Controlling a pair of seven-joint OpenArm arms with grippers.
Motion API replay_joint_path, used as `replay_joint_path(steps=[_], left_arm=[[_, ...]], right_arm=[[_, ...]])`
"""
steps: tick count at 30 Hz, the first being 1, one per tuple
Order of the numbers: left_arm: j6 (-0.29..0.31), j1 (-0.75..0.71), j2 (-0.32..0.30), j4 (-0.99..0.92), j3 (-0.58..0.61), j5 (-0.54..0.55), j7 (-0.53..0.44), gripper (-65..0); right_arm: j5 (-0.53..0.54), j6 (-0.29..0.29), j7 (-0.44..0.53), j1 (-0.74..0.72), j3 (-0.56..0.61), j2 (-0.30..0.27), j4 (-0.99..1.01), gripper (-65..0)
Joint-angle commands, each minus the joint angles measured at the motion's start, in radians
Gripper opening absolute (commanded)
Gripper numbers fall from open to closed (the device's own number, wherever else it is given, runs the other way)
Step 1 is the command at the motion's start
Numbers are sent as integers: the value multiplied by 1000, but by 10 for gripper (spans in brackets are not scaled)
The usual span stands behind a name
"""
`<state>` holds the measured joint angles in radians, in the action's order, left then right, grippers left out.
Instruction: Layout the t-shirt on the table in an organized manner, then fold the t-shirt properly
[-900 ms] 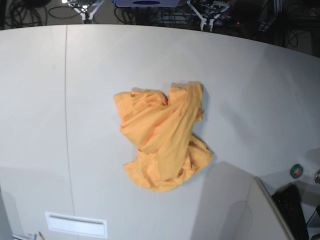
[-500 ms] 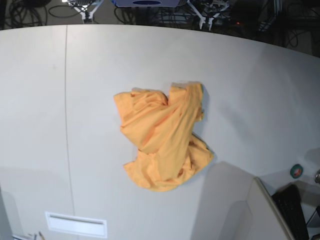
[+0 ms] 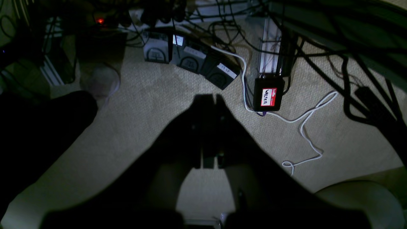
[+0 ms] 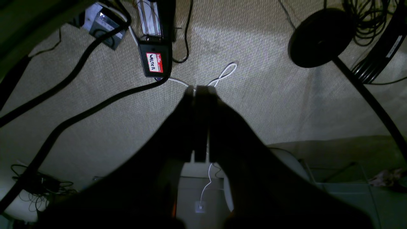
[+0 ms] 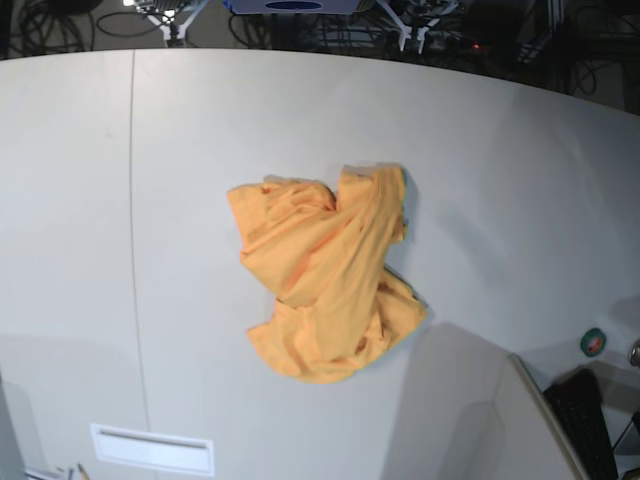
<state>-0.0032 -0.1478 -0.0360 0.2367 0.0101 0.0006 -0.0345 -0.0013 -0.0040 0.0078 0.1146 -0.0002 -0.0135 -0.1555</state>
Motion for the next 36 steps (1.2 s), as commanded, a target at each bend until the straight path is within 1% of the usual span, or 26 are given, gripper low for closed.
replay_joint_path(steps=[1,4,7,9,12,13,17,20,21,23,27,30,32,34,36], left_arm=[[-2,-11,-2,5,1,-6,-5,-650],[-1,-32,-31,11,3,-7,-6,-650],[1,-72,-61,23,3,-7,-8,-650],[36,-132,-86,92,3,-7,-8,-650],[127,-267,-126,289,3,-4,-2,-650],[137,-326,-138,362,1,2,-2,-650],[137,-517,-196,646,-11,6,-2,-650],[137,-639,-239,838,-14,11,0,-650],[137,-672,-250,892,-23,25,0,-650],[137,-738,-269,996,-71,95,0,-650],[137,-820,-302,1197,-184,301,-2,-650],[139,-835,-304,1334,-259,424,0,-650],[139,-826,-302,1390,-296,484,2,-650],[139,-787,-301,1432,-302,522,3,-650],[139,-734,-301,1466,-310,548,58,-650]], right_arm=[[-1,-3,1,10,2,-3,0,-650],[-1,-3,1,52,2,-3,-29,-650],[2,-3,-9,147,-2,-3,-157,-650],[2,-3,-42,233,-4,-3,-283,-650],[4,-3,-130,377,-4,-3,-528,-650],[4,-3,-159,429,-4,-3,-625,-650],[2,-6,-282,612,-5,-3,-979,-650],[2,-6,-361,715,-5,-3,-1203,-650],[2,-6,-385,739,-5,-3,-1262,-650],[2,-6,-427,776,-5,-3,-1381,-650],[1,-6,-495,810,-2,-3,-1616,-650],[2,-6,-536,799,4,-3,-1774,-650],[2,-6,-539,758,15,2,-1857,-650],[2,-6,-538,686,49,4,-1871,-650],[2,-6,-555,577,75,4,-1861,-650]])
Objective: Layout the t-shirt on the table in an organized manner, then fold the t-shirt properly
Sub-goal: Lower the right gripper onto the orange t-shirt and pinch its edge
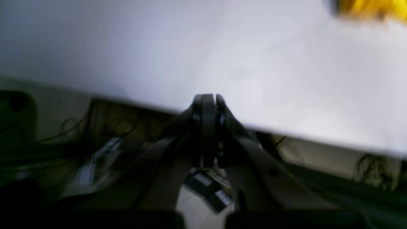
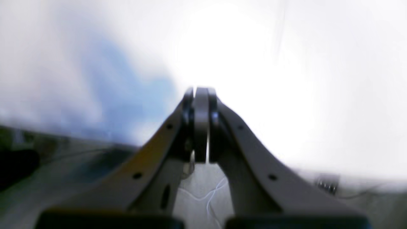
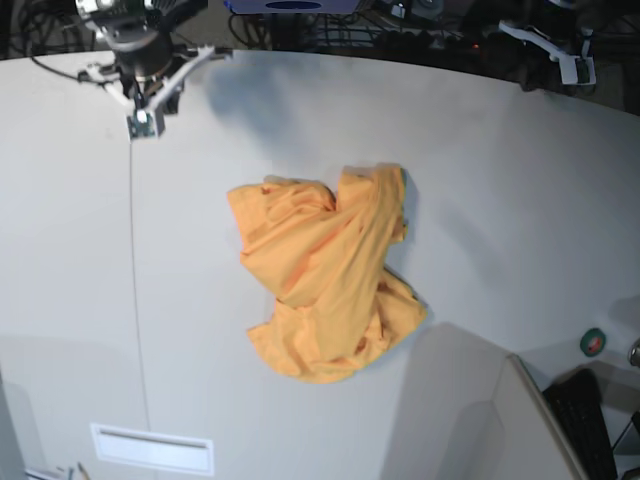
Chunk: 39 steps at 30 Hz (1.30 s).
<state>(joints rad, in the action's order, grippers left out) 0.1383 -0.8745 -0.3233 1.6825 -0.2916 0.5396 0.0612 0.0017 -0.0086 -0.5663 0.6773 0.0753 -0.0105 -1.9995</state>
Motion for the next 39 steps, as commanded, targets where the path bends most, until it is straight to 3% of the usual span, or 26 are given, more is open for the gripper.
replay_joint_path(steps=[1,6,7,11,13,16,21,25,28,31,39], left_arm=[[-2,30,-13,35,-8,18,9,-650],[-2,188,-10,72,-10,89,234,-650],[-2,220,-9,67,-10,103,259,-622],[-2,329,22,-6,-10,109,277,-466],[-2,370,25,-45,-30,113,282,-444],[-2,403,52,-65,-74,107,283,-438],[-2,427,62,-114,-145,106,283,-436],[-2,469,57,-224,-148,106,283,-439],[-2,481,57,-259,-143,104,283,-441],[-2,483,57,-255,-140,104,283,-441],[-2,522,62,-266,-139,104,285,-441]], right_arm=[[-1,-1,-7,-40,17,2,-10,-650],[1,-1,-156,-342,117,4,32,-650],[1,-1,-171,-406,136,5,49,-620],[1,0,-174,-647,125,70,233,-335],[1,2,-168,-775,94,105,397,-264],[47,3,-65,-959,60,123,711,-257],[257,3,147,-1203,67,117,1184,-254],[277,8,294,-1335,67,122,1499,-249],[277,71,340,-1359,62,136,1578,-231],[277,75,389,-1355,65,136,1592,-230],[277,81,389,-1312,65,151,1592,-231]])
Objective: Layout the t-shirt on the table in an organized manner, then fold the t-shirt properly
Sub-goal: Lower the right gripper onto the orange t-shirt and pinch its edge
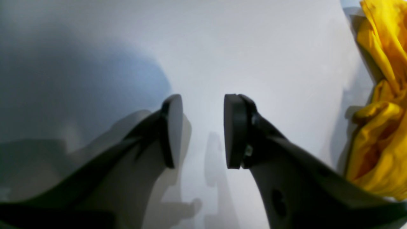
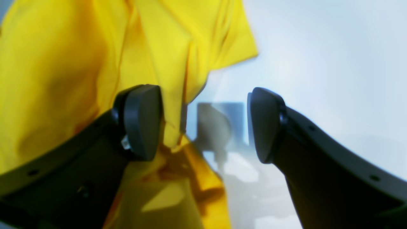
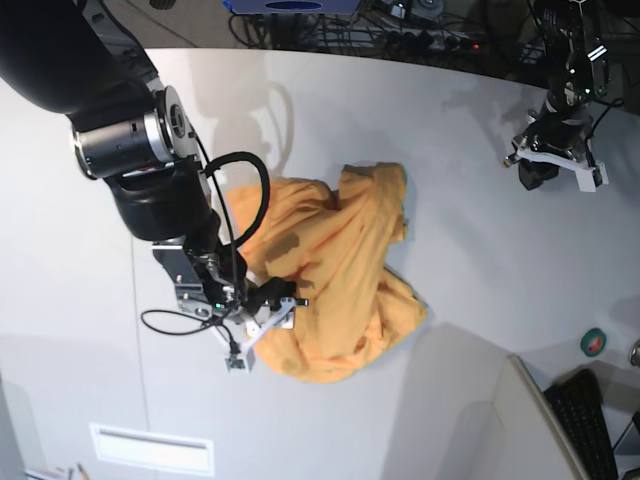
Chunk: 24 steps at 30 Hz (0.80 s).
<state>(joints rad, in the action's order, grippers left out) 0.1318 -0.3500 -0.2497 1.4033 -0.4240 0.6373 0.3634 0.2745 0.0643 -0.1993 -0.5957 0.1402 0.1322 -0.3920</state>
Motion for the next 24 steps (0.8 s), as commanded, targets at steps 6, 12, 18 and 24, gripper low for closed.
replay_joint_path(steps=[6,12,18,24], left_arm=[[4,-1,-18,12,26,6,-17,-443],[4,-1,-30,15,133,-152,-22,-443],[4,-1,-1,20,162,-265,-25,-444],[4,-1,10,29,175,-245,-20,-444]], right_arm=[[4,38,25,-30,-4,8,-17,-590],[7,67,-50,29,-9,2,-206,-650],[4,65,-262,184,-6,-18,-760,-650],[-1,64,-358,222,-69,-50,-993,-650]])
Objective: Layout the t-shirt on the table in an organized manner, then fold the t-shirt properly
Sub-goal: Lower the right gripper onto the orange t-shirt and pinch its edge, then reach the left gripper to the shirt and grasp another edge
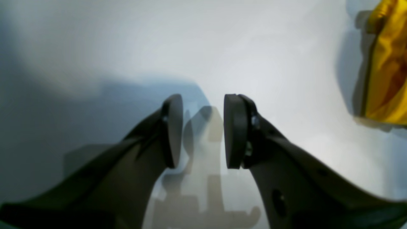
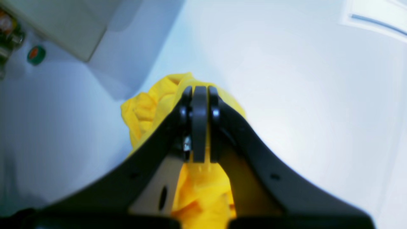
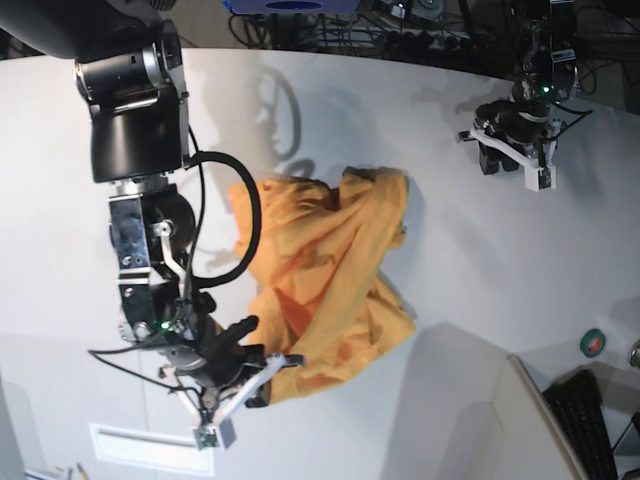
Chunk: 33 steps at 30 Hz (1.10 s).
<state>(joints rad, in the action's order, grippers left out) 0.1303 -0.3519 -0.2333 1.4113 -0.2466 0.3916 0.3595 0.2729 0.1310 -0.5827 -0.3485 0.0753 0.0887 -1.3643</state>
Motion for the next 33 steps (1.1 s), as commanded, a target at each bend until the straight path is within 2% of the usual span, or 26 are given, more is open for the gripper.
replay_joint_path(steps=[1,7,10,16,24,25,26,28,30,33], left_arm=[[6,0,-2,32,10,-7,-17,-444],[6,-8,2,92,53,-7,-15,-444],[6,3,7,93,53,-4,-15,-444],[6,57,1,96,95,-10,-18,-444],[6,230,38,89,115,-3,-14,-425],[6,268,48,85,115,-1,2,-398],[6,310,58,75,115,-1,37,-342],[6,403,84,43,115,-1,155,-197],[6,508,119,-23,115,-1,267,-84],[6,638,156,-151,145,-7,324,-77]], right_arm=[[1,-3,16,-24,-33,-11,-37,-650],[6,-3,-67,12,-157,-68,-157,-650],[6,-3,-112,32,-160,-79,-205,-650],[6,-3,-124,85,-159,-79,-249,-650],[6,-3,-124,173,-159,-77,-360,-650],[6,-3,-124,179,-159,-77,-360,-650],[6,-3,-124,184,-159,-77,-360,-650],[4,-3,-124,197,-164,-77,-358,-650],[2,-3,-124,211,-164,-77,-361,-650],[2,-3,-124,226,-164,-77,-361,-650]])
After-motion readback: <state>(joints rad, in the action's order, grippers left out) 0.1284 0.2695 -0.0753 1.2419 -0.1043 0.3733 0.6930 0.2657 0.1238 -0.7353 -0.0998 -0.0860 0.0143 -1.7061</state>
